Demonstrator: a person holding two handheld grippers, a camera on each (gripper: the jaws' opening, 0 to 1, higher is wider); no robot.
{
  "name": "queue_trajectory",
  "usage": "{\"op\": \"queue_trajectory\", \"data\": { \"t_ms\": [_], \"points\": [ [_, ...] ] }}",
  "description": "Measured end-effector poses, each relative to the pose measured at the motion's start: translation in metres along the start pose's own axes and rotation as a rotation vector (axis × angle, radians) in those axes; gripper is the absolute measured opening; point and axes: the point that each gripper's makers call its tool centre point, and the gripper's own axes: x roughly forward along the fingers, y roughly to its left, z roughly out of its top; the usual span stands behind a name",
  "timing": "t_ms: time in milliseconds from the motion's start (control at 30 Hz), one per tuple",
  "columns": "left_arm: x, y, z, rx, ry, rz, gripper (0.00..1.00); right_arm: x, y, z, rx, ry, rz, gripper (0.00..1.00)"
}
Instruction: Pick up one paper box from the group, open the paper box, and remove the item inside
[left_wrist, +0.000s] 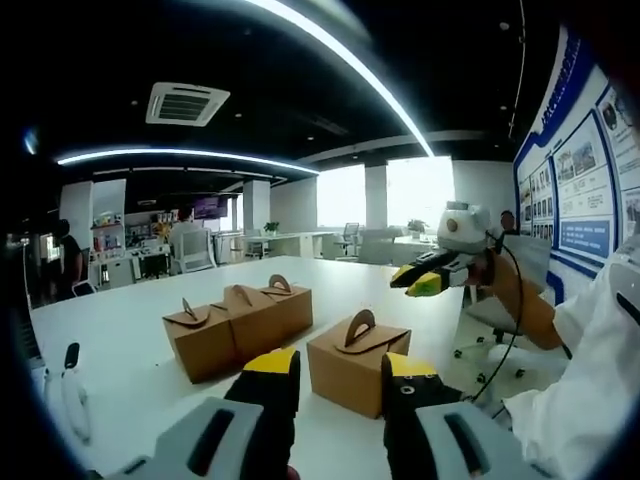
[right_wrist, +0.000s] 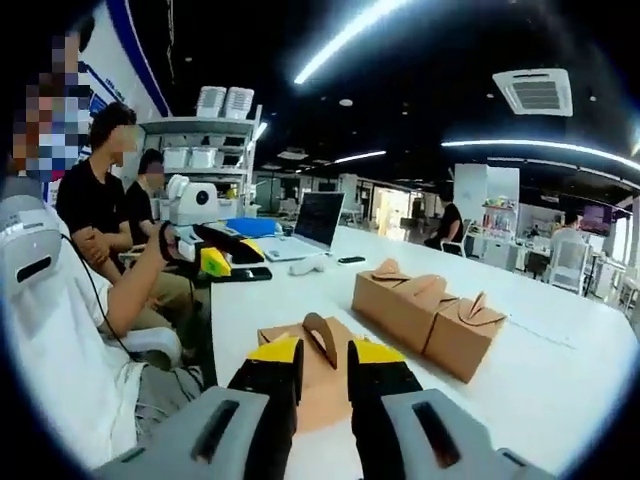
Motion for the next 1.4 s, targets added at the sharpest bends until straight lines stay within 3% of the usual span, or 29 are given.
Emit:
{"op": "queue_trajectory", "data": {
  "t_ms": [633, 1033, 1400],
  "points": [
    [-0.001, -0.001, 0.008, 0.01, -0.03, 0.011, 0.34, -0.01, 0.006, 0.008, 0.023, -0.065, -0.029, 0.19],
    [-0.001, -0.003, 0.008, 0.014, -0.03, 0.009, 0.34, -0.006, 0.011, 0.007, 0.017, -0.055, -0.022, 0.19],
    [0.002, -0.005, 0.006, 0.016, -0.02, -0.002, 0.34, -0.003, 0.021, 0.011, -0.048, -0.034, -0.035, 0.19]
  ]
}}
